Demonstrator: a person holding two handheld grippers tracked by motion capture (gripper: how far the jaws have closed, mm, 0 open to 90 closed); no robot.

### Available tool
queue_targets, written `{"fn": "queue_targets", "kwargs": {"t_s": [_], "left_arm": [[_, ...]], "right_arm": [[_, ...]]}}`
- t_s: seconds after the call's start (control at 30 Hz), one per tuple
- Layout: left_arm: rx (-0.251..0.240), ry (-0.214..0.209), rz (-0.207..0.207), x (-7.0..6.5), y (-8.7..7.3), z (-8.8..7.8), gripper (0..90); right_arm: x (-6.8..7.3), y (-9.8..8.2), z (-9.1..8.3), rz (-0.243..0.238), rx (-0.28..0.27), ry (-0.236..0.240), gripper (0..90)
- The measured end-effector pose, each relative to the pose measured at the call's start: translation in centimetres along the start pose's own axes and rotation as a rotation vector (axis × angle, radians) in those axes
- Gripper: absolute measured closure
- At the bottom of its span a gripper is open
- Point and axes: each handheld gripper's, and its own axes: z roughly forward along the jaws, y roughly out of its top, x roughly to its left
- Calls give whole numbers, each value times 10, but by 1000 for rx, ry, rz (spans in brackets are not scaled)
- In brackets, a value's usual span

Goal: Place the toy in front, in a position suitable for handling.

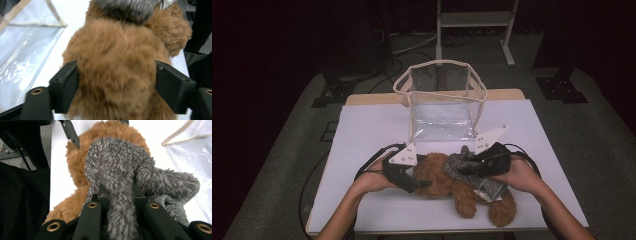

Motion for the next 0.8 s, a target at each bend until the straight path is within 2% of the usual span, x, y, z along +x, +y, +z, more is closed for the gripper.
{"fn": "queue_targets", "kwargs": {"t_s": [0.1, 0.2, 0.33, 0.47, 0.53, 0.6, 0.73, 0.8], "left_arm": [[23, -17, -22, 1, -6, 1, 238], [9, -27, -27, 1, -10, 3, 309], [-4, -48, -38, 1, -9, 5, 335], [14, -45, -8, -2, -5, 6, 338], [14, -46, -9, -3, -4, 7, 338], [11, -48, -6, -4, -6, 7, 338], [8, -45, -3, -6, -9, 5, 338], [13, -42, 12, -8, -10, 5, 338]], "right_arm": [[-1, -2, -4, 8, 0, -7, 751], [1, 4, -4, -6, 11, -2, 751], [3, 17, 4, -34, 27, 6, 751], [6, 34, 21, -58, 41, 41, 751], [8, 40, 27, -82, 40, 54, 752], [10, 47, 33, -84, 29, 71, 751], [10, 52, 36, -93, 39, 81, 751], [6, 50, 32, -84, 41, 68, 750]]}}
